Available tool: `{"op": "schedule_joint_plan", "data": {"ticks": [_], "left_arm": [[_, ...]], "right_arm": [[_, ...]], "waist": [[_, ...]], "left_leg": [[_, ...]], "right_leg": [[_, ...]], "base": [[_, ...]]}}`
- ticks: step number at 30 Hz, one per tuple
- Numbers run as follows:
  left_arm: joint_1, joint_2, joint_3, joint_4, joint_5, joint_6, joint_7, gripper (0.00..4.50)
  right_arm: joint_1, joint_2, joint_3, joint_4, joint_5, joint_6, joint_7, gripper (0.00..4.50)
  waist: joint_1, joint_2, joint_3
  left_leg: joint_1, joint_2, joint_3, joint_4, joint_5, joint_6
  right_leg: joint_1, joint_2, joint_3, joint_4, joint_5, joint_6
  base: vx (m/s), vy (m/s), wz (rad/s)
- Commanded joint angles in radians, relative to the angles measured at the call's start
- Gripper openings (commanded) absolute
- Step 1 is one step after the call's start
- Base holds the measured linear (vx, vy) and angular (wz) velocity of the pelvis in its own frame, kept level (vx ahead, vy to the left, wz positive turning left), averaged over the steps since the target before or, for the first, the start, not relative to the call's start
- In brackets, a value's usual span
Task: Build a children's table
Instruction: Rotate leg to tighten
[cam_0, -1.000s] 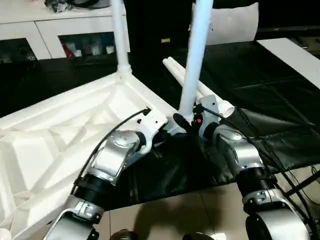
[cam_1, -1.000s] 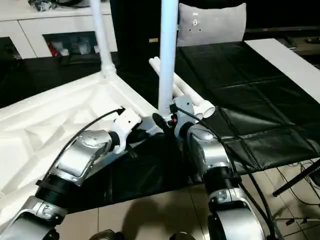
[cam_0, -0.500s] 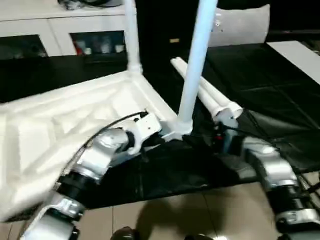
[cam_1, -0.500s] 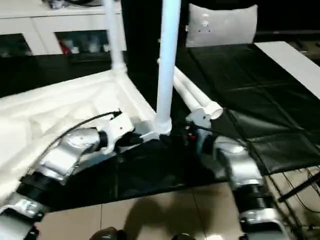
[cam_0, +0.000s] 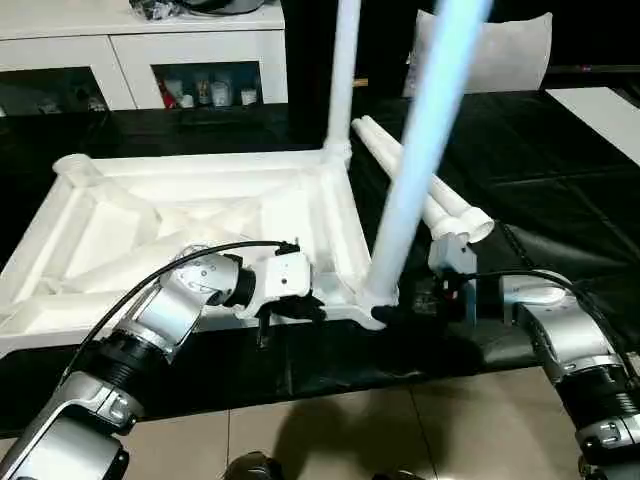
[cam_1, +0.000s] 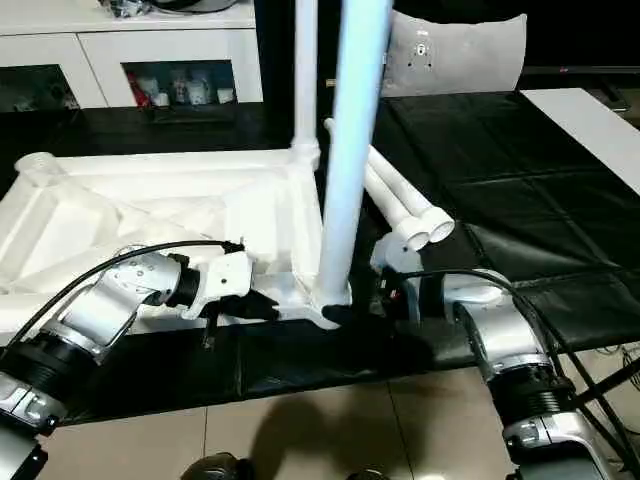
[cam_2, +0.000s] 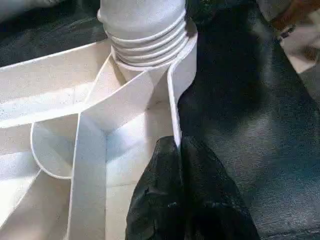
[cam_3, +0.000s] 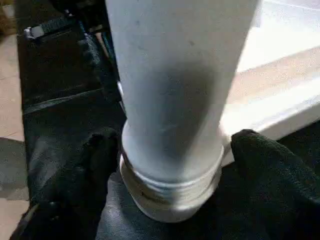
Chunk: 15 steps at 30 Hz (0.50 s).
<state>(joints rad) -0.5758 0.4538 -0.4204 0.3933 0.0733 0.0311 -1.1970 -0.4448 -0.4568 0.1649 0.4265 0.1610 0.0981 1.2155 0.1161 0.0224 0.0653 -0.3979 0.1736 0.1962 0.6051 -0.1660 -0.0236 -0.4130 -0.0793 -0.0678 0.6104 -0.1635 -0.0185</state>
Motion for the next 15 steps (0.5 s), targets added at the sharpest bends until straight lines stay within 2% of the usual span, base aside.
{"op": "schedule_joint_plan", "data": {"ticks": [1,5,10,15], "left_arm": [[-0.015,0.006,-0.033,0.004,0.014,-0.031,-0.037,0.00],[-0.012,0.008,-0.032,0.002,0.009,-0.041,-0.059,0.00],[-0.013,0.009,-0.035,0.008,0.008,-0.051,-0.067,0.00],[-0.012,0.010,-0.035,0.012,0.008,-0.054,-0.074,0.00]], "right_arm": [[-0.027,-0.009,0.006,0.001,0.015,-0.005,0.028,3.67],[-0.036,0.003,0.015,0.010,0.019,-0.004,0.055,3.36],[-0.041,0.007,0.022,0.018,0.022,-0.003,0.074,2.94],[-0.043,0.009,0.024,0.026,0.023,0.005,0.089,2.66]], "waist": [[-0.002,-0.008,-0.079],[-0.001,-0.011,-0.078],[-0.001,-0.010,-0.079],[-0.001,-0.010,-0.077]], "left_leg": [[0.030,0.062,-0.029,-0.071,-0.251,0.034],[0.031,0.062,-0.028,-0.071,-0.254,0.031],[0.032,0.063,-0.029,-0.072,-0.253,0.029],[0.034,0.063,-0.030,-0.073,-0.267,0.024]], "right_leg": [[0.046,-0.076,0.046,-0.076,-0.299,-0.201],[0.045,-0.077,0.047,-0.079,-0.325,-0.193],[0.046,-0.076,0.046,-0.076,-0.311,-0.201],[0.045,-0.078,0.046,-0.079,-0.338,-0.195]], "base": [[0.000,0.000,0.00],[0.000,0.000,0.00],[0.000,0.000,0.00],[0.000,0.000,0.00]]}}
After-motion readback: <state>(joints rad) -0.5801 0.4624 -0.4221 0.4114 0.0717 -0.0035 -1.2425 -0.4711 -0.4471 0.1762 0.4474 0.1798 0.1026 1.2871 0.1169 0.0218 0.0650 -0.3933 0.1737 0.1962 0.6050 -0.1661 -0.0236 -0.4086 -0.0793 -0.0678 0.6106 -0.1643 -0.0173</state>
